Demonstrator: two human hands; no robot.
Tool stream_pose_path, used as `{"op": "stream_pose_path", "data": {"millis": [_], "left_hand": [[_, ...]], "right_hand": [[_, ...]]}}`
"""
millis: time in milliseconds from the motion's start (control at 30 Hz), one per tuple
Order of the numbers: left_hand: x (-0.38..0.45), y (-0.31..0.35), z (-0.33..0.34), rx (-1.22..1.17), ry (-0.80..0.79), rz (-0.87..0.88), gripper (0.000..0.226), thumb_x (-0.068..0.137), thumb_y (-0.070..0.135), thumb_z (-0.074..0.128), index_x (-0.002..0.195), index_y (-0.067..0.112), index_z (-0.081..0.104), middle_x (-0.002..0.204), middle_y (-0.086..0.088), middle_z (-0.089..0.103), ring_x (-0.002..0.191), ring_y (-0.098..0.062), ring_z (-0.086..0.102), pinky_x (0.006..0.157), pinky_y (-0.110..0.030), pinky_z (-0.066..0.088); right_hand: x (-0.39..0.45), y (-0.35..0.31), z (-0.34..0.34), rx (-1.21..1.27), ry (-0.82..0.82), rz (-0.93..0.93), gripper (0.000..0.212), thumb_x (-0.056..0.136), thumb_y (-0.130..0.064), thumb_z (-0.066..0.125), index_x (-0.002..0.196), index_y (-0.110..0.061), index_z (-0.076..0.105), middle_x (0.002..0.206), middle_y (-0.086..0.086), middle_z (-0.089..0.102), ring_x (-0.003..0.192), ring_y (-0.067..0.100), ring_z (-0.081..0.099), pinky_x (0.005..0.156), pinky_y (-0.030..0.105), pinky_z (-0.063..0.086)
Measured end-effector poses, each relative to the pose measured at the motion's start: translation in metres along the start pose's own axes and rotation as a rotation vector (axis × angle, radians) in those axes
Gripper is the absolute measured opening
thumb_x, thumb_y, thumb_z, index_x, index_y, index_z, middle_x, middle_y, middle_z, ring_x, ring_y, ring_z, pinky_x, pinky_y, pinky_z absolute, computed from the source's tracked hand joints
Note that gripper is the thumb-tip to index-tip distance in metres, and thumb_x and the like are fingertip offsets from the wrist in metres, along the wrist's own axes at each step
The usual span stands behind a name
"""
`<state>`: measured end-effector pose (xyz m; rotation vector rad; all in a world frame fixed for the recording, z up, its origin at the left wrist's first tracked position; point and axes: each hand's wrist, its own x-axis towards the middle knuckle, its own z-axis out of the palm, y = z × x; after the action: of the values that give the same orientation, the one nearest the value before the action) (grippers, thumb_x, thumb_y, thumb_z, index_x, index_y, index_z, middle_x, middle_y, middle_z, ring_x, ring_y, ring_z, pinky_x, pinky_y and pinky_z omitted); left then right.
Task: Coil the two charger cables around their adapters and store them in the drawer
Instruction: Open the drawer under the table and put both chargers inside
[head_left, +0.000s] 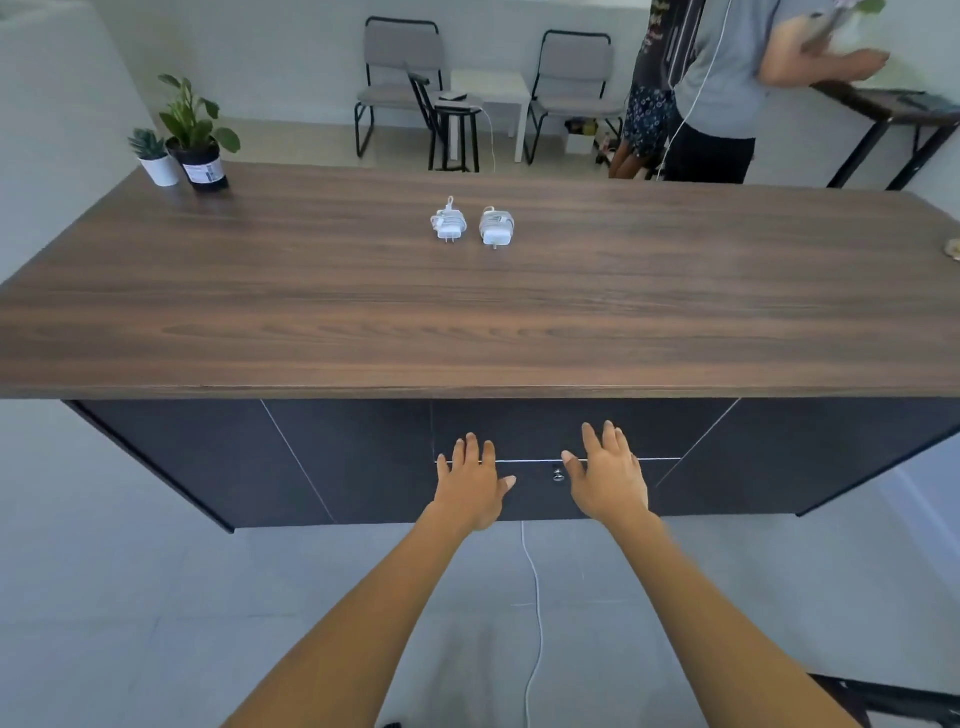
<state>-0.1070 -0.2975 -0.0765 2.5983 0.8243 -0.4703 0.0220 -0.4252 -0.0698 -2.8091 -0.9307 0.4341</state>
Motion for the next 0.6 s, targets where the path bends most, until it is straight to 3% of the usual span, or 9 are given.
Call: {"op": "stream_pose_path", "data": {"millis": [400, 600], "left_hand": [[0.079, 0.022, 0.108, 0.097, -0.123, -0.048, 0.063, 0.102, 0.041, 0.025, 0.149, 0.007, 0.0, 0.158, -0.016, -0.004, 0.146, -0.032, -0.003, 0.118, -0.05, 0.008], [0.145, 0.006, 0.165, 0.119, -0.096, -0.027, 0.066, 0.101, 0.04, 0.028, 0.149, 0.005, -0.002, 0.157, -0.018, -0.01, 0.146, -0.03, -0.006, 0.118, -0.048, 0.005]], "right_hand": [[0.056, 0.092, 0.107, -0.058, -0.27, 0.067, 0.058, 0.101, -0.039, 0.028, 0.15, -0.014, 0.009, 0.159, 0.012, 0.006, 0.147, 0.028, 0.005, 0.117, 0.038, 0.017], [0.113, 0.11, 0.175, -0.078, -0.301, 0.061, 0.06, 0.101, -0.037, 0.028, 0.151, -0.013, 0.005, 0.159, 0.013, 0.002, 0.147, 0.028, 0.003, 0.118, 0.037, 0.014]]}}
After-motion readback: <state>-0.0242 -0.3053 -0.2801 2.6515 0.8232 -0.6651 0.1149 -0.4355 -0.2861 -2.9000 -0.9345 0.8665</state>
